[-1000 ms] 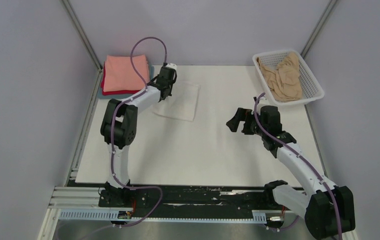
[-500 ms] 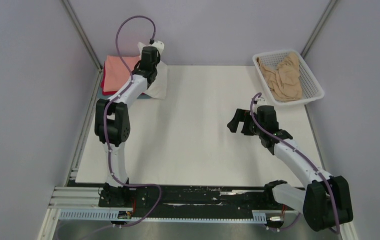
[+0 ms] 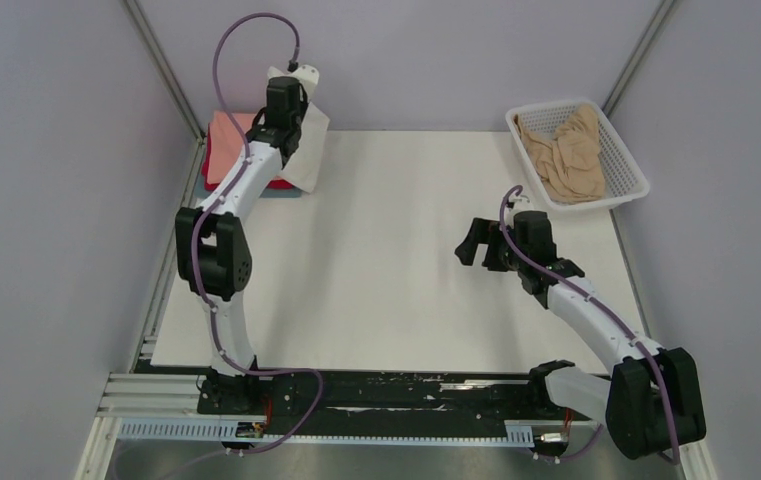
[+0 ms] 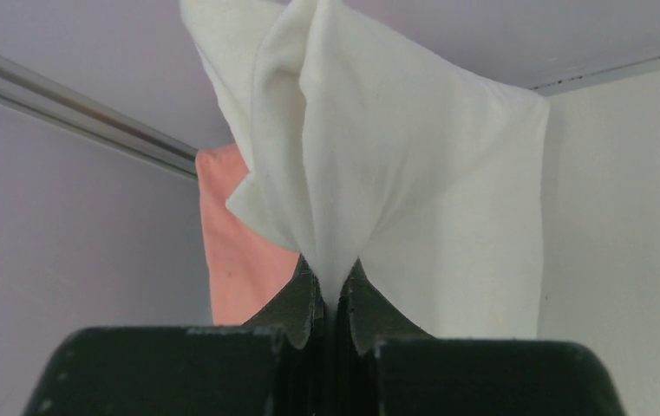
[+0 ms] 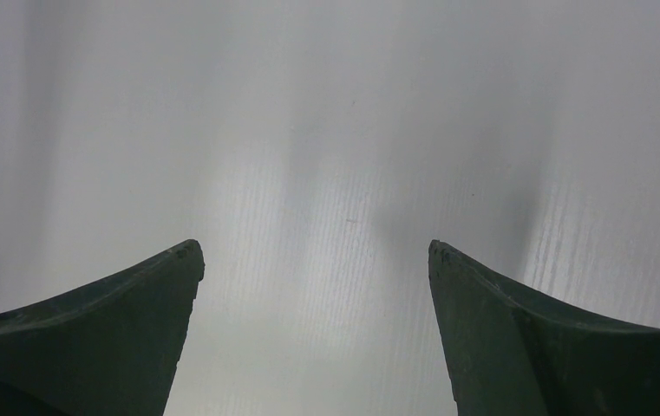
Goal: Fold and stack the t-shirts
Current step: Put the neatly folded tshirt into the corner of the board with the left arm
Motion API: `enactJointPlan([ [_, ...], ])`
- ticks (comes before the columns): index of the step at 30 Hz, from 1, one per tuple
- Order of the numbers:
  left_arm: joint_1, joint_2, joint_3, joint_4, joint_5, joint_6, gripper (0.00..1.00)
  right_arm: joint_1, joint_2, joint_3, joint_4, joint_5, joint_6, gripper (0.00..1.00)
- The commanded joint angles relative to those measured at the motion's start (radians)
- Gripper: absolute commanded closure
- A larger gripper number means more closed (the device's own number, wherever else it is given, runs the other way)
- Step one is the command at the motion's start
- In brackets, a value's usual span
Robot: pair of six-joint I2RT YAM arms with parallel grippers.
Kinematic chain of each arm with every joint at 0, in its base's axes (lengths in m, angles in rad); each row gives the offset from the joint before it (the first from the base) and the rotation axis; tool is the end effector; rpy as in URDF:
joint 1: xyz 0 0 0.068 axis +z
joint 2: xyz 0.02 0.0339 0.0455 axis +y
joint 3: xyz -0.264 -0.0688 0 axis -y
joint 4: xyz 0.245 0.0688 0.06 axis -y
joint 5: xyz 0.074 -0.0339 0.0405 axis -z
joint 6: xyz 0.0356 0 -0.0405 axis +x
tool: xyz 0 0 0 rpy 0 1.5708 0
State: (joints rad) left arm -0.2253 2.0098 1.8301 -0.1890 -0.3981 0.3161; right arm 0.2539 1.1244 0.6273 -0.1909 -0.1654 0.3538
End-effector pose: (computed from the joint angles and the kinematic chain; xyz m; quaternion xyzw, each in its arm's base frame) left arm 0.4745 -0.0946 0.3292 0.1084 0.8089 0.1881 0.5464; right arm 0.2253 0.0645 0.2182 0.0097 0.9017 0.1986 0.3839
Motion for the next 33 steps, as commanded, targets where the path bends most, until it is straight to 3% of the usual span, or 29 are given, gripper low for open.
enactJointPlan([
  [1, 0.022, -0.146, 0.015, 0.053, 0.048, -0.05, 1.0, -0.002, 0.019, 0.027, 0.021, -0.001, -0.002, 0.0],
  [16, 0.09, -0.178, 0.035, 0.0, 0.129, -0.171, 1.0, -0.003, 0.054, 0.031, 0.025, -0.007, 0.001, 0.0],
  [33, 0.291, 0.193, 0.338, -0.12, 0.255, -0.258, 1.0, -0.003, 0.041, 0.03, 0.021, 0.022, -0.004, 0.0],
])
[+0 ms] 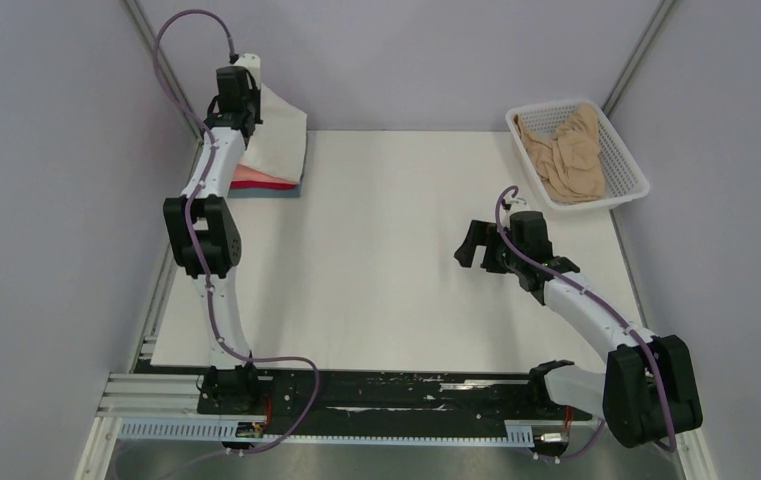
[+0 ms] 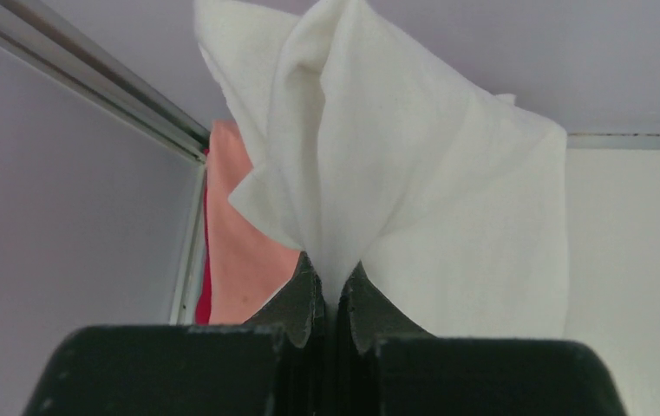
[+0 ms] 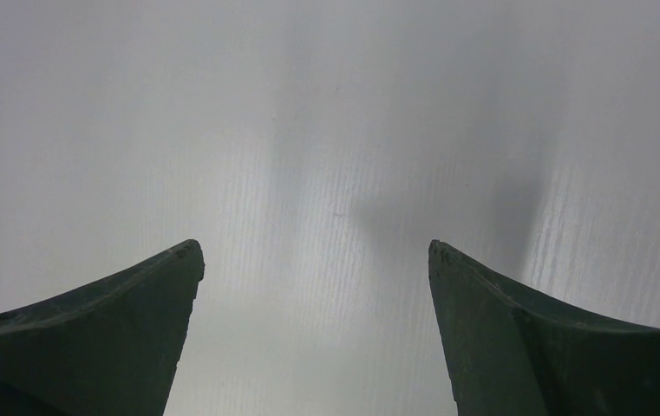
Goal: Fold and stack the t-shirts
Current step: Put the neatly folded tshirt into the corner of the board with the left arm, then reset both arms
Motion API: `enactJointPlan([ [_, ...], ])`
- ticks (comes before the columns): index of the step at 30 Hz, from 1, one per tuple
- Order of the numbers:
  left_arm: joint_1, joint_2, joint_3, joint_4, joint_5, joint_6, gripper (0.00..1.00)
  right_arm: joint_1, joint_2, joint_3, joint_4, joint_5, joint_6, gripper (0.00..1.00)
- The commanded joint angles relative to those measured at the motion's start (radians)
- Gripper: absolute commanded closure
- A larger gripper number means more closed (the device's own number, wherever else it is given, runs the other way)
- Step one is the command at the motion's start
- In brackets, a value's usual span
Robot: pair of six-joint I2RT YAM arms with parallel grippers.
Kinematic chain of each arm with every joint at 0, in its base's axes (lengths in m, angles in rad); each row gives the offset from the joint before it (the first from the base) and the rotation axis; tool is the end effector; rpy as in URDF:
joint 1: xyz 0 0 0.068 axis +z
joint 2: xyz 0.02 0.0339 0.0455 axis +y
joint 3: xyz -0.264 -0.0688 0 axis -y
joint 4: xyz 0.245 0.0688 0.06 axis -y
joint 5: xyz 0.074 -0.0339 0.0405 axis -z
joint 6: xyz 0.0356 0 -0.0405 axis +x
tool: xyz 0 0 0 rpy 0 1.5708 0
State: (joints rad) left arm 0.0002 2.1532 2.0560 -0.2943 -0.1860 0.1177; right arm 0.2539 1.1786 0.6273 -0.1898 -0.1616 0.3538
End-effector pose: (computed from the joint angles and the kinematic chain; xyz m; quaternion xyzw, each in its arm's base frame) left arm 0.5156 0.0067 0.3283 -0.0030 0.8292 0.1097 0.5482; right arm 0.2306 0.0658 0.2066 0.0131 0.9127 0.1907 0.3612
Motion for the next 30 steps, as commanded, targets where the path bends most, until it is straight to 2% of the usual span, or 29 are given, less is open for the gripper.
enactJointPlan([
  [1, 0.075, 0.063, 0.123, -0.02, 0.061, -0.065, 1.0, -0.002, -0.014, 0.031, 0.018, 0.021, -0.004, 0.0],
  [6, 0.119, 0.079, 0.108, 0.007, 0.112, -0.081, 1.0, -0.003, -0.02, 0.031, 0.009, 0.039, -0.004, 0.0],
  [7, 0.122, 0.078, 0.095, 0.013, 0.121, -0.08, 0.95, -0.003, -0.02, 0.031, 0.009, 0.042, -0.002, 0.0],
  [8, 0.127, 0.077, 0.089, 0.028, 0.124, -0.081, 0.84, -0.002, -0.02, 0.032, 0.007, 0.045, -0.001, 0.0],
  [9, 0.13, 0.075, 0.073, 0.034, 0.133, -0.081, 0.78, -0.003, -0.02, 0.032, 0.005, 0.045, 0.0, 0.0],
  [10, 0.135, 0.075, 0.066, 0.048, 0.137, -0.081, 0.58, -0.002, -0.02, 0.032, 0.003, 0.046, 0.002, 0.0],
  [11, 0.138, 0.078, 0.058, 0.055, 0.138, -0.083, 0.46, -0.002, -0.019, 0.033, 0.002, 0.048, 0.004, 0.0],
  [12, 0.144, 0.081, 0.057, 0.063, 0.133, -0.086, 0.2, -0.002, -0.018, 0.033, 0.0, 0.051, 0.006, 0.0],
  [14, 0.151, 0.087, 0.067, 0.068, 0.098, -0.101, 0.02, -0.003, -0.014, 0.038, -0.003, 0.062, 0.009, 0.0],
  [16, 0.153, 0.085, 0.093, 0.062, 0.022, -0.11, 0.0, -0.004, -0.01, 0.049, -0.011, 0.07, 0.01, 0.0],
  [19, 0.155, 0.04, 0.088, 0.062, -0.013, -0.152, 0.0, -0.002, -0.019, 0.06, -0.019, 0.077, 0.012, 0.0],
  [22, 0.154, -0.03, 0.03, 0.062, 0.031, -0.197, 0.0, -0.003, -0.039, 0.056, -0.019, 0.087, 0.023, 0.0],
  [25, 0.151, -0.158, -0.061, 0.051, 0.106, -0.32, 0.0, -0.003, -0.069, 0.045, -0.02, 0.137, 0.051, 0.0],
  [27, 0.145, -0.282, -0.192, 0.096, 0.166, -0.417, 0.0, -0.004, -0.088, 0.037, -0.022, 0.161, 0.073, 0.0],
  [30, 0.123, -0.533, -0.543, 0.22, 0.234, -0.537, 0.0, -0.005, -0.116, 0.024, -0.025, 0.16, 0.091, 0.0],
])
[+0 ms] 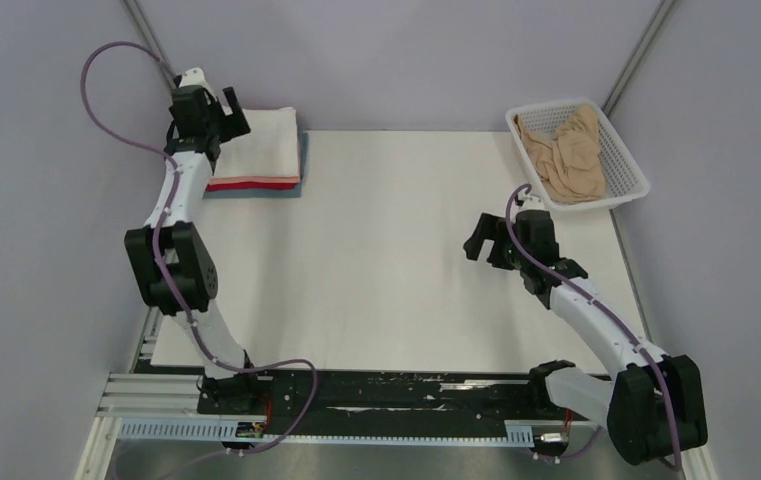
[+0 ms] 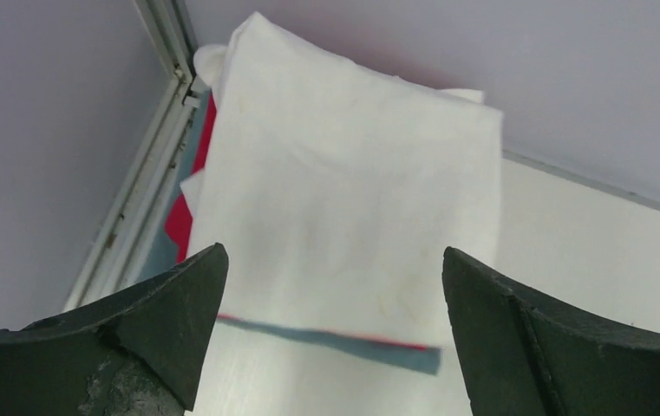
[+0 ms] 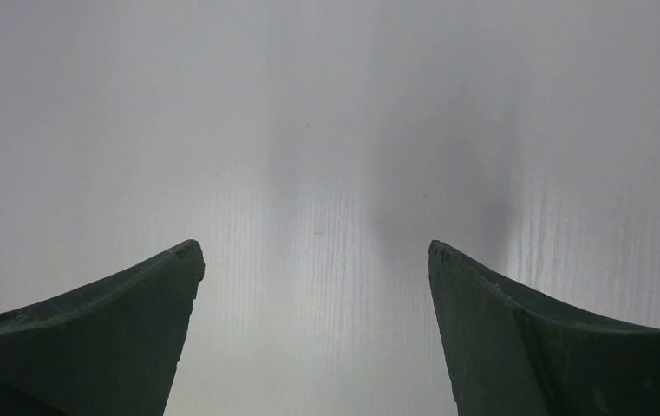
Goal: Fold and stack the t-shirts
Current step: Reset both arms
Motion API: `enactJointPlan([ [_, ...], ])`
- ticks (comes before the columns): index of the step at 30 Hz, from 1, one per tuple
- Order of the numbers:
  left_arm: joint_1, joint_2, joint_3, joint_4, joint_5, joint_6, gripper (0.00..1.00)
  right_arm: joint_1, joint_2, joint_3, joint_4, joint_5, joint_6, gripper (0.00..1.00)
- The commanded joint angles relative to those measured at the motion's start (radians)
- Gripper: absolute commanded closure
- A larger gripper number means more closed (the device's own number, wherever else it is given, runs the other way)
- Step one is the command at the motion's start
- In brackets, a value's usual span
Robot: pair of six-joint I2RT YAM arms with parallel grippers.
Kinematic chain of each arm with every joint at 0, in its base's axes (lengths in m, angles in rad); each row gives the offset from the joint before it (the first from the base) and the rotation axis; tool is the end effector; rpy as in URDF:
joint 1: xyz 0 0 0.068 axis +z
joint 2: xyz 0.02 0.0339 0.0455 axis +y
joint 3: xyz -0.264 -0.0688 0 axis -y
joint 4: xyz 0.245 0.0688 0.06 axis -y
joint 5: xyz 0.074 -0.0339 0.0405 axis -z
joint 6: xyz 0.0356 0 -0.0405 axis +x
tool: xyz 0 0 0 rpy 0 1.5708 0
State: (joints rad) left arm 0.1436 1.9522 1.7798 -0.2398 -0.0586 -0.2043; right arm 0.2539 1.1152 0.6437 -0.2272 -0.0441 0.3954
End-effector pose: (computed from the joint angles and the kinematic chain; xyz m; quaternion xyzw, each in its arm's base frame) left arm 0.4652 0.0694 0.3317 -0.1606 0.8211 0.0079 0.5477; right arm 0.2254 0.0601 0.2223 0.0548 0.9046 0.1536 0.3938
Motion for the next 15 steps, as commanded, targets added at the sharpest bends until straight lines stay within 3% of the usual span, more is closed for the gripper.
enactJointPlan([
  [1, -0.042, -0.38, -0.344, 0.231, 0.106, -0.271, 0.0, -0.004, -0.063, 0.001, 0.012, 0.031, 0.051, 0.0],
  [2, -0.057, -0.472, -0.48, 0.252, 0.101, -0.297, 0.0, -0.005, -0.076, -0.006, 0.01, 0.026, 0.053, 0.0],
  [5, -0.156, -0.611, -0.66, 0.218, 0.093, -0.339, 0.0, -0.005, -0.123, -0.033, 0.004, 0.001, 0.049, 0.0],
  [9, -0.341, -0.777, -0.898, 0.094, -0.086, -0.35, 0.0, -0.004, -0.195, -0.071, -0.008, 0.02, 0.063, 0.0],
  [15, -0.542, -1.088, -1.246, 0.134, -0.067, -0.464, 0.0, -0.004, -0.282, -0.131, -0.01, 0.111, 0.093, 0.0],
])
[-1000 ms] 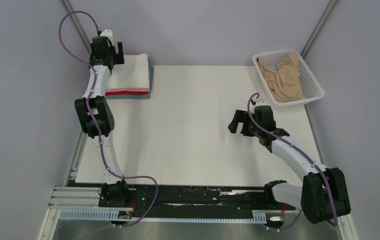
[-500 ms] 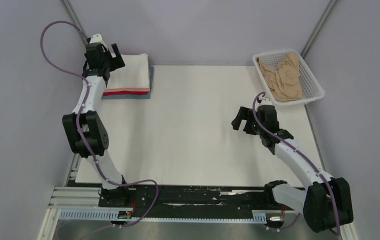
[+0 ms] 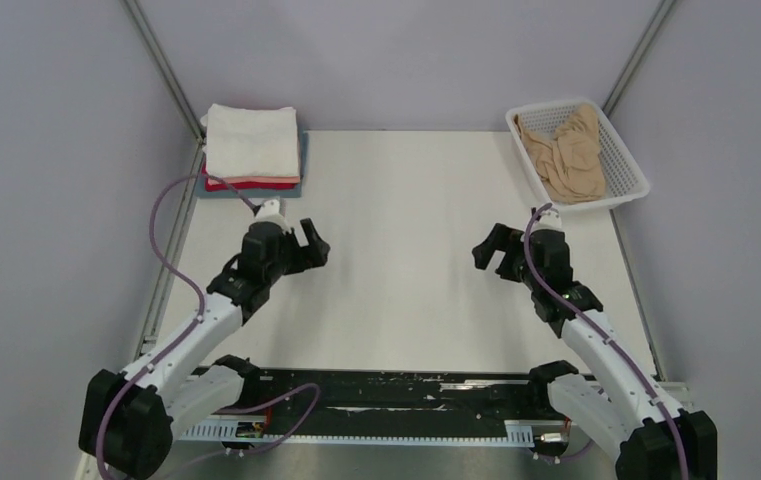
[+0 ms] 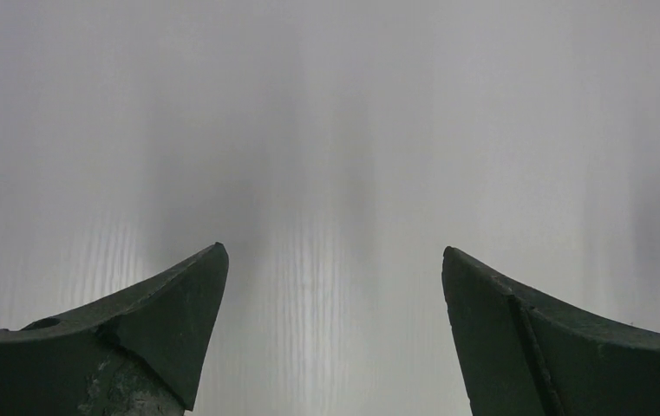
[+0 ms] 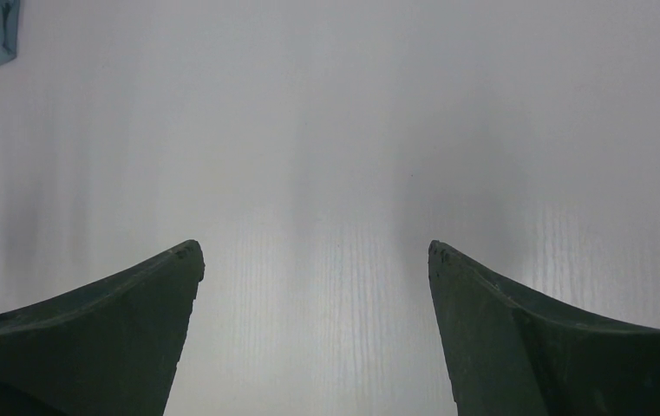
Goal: Fold and stack the t-shirts
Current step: Reset both arms
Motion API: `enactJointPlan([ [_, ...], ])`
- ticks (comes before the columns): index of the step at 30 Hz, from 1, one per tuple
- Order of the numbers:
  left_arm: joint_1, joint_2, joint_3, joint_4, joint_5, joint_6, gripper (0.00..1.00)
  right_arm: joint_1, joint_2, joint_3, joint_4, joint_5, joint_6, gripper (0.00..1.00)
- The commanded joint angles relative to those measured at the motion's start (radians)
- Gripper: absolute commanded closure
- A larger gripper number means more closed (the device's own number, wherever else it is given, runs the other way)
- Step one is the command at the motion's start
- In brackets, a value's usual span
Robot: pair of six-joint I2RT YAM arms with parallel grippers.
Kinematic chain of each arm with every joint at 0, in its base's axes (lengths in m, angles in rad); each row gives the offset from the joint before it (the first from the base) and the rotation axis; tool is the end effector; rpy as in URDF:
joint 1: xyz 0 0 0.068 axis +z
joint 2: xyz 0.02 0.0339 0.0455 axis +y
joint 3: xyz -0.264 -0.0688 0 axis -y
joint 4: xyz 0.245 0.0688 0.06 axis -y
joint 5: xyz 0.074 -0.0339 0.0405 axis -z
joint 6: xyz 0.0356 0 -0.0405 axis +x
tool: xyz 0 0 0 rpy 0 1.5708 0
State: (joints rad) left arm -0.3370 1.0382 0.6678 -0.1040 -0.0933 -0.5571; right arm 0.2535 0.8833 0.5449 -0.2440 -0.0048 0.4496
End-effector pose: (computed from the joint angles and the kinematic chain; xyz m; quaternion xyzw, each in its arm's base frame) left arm 0.2214 -0.0740 0.2582 -0.1178 0.8447 -0.1892 0.4866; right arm 0.1887 0.0491 0.2325 0.0850 0.8762 0.1653 0.4446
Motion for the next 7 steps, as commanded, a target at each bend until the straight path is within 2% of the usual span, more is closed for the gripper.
enactJointPlan([
  [1, -0.076, -0.2, -0.155, -0.003, -0.026, -0.128, 0.0, -0.004, -0.06, -0.042, 0.011, 0.082, 0.044, 0.0],
  [7, -0.09, -0.376, -0.217, -0.095, -0.067, -0.129, 0.0, -0.004, -0.104, -0.078, 0.026, 0.111, 0.055, 0.0],
])
